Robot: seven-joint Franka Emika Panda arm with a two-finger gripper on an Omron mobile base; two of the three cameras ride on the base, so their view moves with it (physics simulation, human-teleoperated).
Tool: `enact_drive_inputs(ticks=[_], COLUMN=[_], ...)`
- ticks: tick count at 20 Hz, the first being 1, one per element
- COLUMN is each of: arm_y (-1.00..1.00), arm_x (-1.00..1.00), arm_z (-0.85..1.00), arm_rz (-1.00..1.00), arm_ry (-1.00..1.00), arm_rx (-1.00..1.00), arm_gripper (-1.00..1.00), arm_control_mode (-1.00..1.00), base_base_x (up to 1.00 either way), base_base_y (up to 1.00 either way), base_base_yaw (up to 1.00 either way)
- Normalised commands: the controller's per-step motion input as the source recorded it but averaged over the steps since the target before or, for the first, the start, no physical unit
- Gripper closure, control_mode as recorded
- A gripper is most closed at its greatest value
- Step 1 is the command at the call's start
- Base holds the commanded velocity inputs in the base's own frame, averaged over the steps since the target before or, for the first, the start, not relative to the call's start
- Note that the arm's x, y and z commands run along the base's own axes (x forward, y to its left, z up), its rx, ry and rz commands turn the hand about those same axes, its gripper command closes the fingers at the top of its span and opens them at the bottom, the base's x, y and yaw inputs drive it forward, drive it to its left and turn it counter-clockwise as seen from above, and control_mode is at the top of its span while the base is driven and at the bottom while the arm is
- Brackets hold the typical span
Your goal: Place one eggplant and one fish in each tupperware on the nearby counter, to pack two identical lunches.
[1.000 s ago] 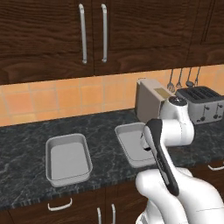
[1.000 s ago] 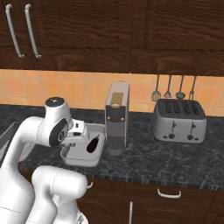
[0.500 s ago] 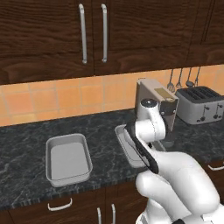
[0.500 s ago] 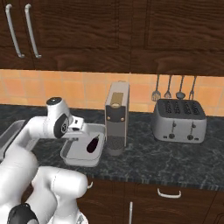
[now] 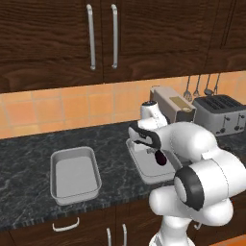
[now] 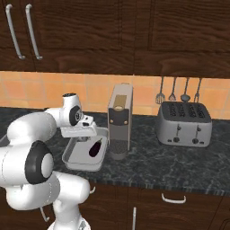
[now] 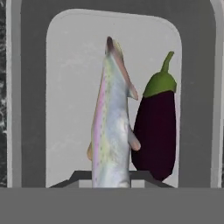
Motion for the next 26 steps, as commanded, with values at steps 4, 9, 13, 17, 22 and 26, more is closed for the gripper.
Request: enact_drive_inputs(ticks=[4, 9, 13, 17, 22, 26], arm_y=[0.0, 0.0, 0.02, 0.01, 0.0, 0.0], arm_x=[0.03, 0.0, 0.04, 0.29, 0.0, 0.0], arm_z=[-0.51, -0.52, -0.49, -0.16, 0.0, 0.02], arm_rz=[0.0, 0.0, 0.01, 0.04, 0.07, 0.02], arm_ry=[0.24, 0.04, -0.13, -0.14, -0.08, -0.05], arm_rx=[0.0, 0.0, 0.0, 0.0, 0.0, 0.0], arm_gripper=[1.0, 1.0, 1.0, 1.0, -1.0, -1.0], arm_control_mode=[-1.0, -1.0, -1.0, -1.0, -1.0, -1.0], base_base_x=[0.0, 0.0, 0.0, 0.0, 0.0, 0.0], base_base_y=[0.0, 0.0, 0.0, 0.0, 0.0, 0.0], base_base_yaw=[0.0, 0.0, 0.0, 0.0, 0.0, 0.0])
